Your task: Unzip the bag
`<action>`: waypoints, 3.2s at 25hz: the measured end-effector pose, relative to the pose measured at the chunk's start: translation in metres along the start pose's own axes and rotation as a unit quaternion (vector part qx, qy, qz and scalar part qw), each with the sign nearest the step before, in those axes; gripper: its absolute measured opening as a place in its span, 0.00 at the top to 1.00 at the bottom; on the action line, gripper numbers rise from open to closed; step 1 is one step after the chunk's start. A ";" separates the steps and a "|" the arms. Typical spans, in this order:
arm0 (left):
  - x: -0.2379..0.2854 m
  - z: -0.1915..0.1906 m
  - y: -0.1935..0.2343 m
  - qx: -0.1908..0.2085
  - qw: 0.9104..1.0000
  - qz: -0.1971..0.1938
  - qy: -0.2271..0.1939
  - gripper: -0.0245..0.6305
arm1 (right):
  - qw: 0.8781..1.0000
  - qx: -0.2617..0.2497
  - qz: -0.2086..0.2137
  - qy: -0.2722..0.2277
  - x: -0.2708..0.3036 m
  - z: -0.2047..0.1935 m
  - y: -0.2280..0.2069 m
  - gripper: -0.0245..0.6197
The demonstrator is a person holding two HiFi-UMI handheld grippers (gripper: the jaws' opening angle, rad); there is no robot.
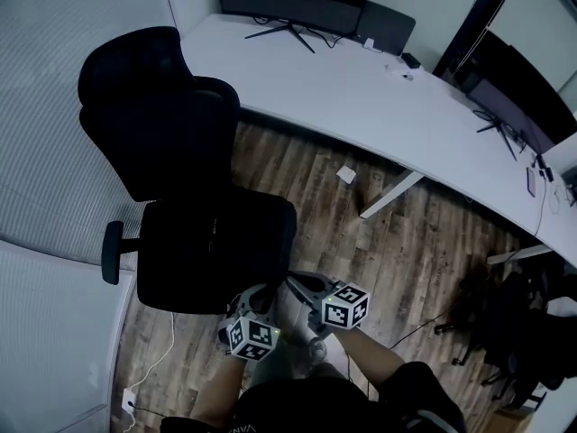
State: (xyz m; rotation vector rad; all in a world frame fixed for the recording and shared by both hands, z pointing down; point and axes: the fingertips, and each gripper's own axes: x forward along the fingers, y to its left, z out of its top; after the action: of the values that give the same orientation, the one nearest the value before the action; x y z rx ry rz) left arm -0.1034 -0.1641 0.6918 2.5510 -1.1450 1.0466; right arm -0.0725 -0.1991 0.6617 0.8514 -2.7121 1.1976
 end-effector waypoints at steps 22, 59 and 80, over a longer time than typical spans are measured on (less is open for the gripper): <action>-0.012 0.001 0.005 -0.085 0.993 -0.078 0.006 0.84 | 0.994 -0.012 -0.107 -0.027 0.027 0.082 -0.075 0.89; 0.014 -0.002 0.005 -0.214 0.976 0.010 0.049 0.84 | 0.993 -0.020 -0.044 0.112 0.109 0.132 -0.178 0.89; 0.021 -0.001 -0.004 -0.212 0.975 -0.012 0.069 0.79 | 0.993 -0.023 -0.046 0.104 0.095 0.124 -0.176 0.88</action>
State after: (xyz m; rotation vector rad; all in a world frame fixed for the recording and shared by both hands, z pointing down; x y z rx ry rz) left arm -0.0917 -0.1736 0.7062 2.1219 -1.1511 0.8483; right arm -0.0438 -0.4261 0.7172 0.7892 -2.4964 1.1330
